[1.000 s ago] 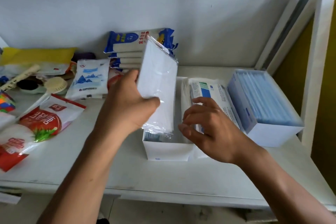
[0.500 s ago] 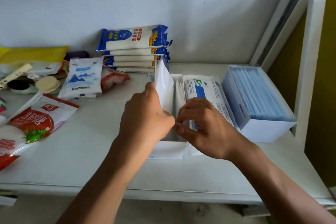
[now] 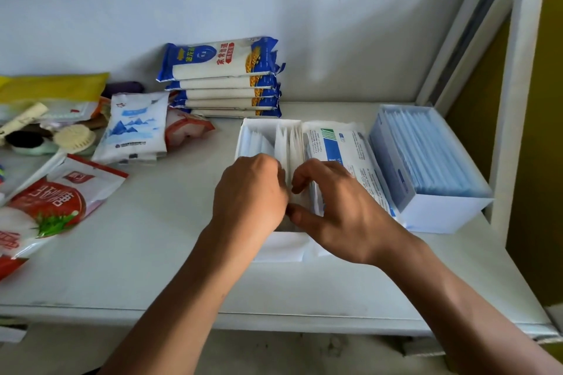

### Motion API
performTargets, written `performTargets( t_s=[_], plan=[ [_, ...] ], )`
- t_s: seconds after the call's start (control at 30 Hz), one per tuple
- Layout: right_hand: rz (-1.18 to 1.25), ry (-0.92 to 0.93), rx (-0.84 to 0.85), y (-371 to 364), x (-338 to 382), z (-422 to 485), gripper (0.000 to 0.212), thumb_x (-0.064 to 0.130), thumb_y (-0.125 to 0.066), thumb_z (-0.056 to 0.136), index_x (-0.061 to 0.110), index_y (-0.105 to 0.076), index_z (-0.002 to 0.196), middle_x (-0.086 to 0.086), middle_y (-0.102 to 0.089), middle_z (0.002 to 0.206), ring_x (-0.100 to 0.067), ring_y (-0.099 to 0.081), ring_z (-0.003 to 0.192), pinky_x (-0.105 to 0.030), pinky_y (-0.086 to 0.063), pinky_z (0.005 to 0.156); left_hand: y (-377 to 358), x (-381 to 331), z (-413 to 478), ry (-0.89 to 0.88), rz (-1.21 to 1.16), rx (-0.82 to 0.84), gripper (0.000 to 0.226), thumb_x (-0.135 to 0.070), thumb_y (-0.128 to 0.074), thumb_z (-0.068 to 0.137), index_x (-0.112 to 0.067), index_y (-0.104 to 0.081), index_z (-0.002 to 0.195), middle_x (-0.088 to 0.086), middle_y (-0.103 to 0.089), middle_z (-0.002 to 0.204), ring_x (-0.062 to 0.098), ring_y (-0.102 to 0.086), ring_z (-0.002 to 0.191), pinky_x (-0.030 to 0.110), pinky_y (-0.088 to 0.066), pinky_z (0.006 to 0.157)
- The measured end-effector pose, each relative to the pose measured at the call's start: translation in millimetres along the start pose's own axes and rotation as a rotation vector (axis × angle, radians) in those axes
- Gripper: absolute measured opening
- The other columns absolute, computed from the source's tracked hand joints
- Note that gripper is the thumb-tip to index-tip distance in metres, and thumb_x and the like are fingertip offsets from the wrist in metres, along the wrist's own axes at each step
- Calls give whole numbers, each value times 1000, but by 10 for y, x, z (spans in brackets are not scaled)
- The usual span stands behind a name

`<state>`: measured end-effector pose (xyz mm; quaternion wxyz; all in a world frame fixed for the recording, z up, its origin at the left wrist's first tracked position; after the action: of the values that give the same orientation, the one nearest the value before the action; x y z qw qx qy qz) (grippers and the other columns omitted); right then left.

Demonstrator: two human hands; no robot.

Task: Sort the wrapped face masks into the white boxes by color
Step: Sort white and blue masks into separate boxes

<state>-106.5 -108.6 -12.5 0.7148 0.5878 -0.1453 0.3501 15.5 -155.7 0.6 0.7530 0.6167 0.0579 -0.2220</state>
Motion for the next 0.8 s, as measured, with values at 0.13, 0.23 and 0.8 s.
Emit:
performTargets(
  t_s=[0.13, 0.23, 0.8],
  plan=[
    [0, -8, 13, -41, -8, -15, 46, 36, -66, 78, 26, -54, 121, 11, -58, 115, -14, -49, 112, -32, -45, 93, -39, -4, -4, -26, 30, 68, 20, -21, -54, 90, -20, -73, 85, 1, -61, 65, 21, -53, 59, 28, -37, 49],
    [-49, 34, 20, -60, -19, -15, 58, 37, -66, 80, 28, -47, 135, 7, -45, 144, -19, -39, 134, -34, -38, 106, 2, 4, -33, -19, -125, 220, 25, -14, -48, 93, -18, -73, 95, 5, -71, 86, 26, -65, 81, 34, -53, 68],
    [-199, -37, 39, -127, -84, 4, 50, 63, -44, 88, 29, -60, 120, 3, -28, 160, -17, -11, 149, -43, -29, 112, 150, 212, -65, 36, 305, 52, 28, -40, -57, 91, -27, -70, 112, 5, -47, 117, 30, -31, 121, 39, -36, 94]
  ],
)
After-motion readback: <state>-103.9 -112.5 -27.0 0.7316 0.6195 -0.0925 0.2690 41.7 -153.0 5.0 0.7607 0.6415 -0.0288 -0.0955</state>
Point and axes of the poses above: each hand's wrist, its own z-axis towards the middle knuckle, its own y-axis out of the back of the hand, x = y × z, the point moved 6 cm from there along z, towards the middle knuckle
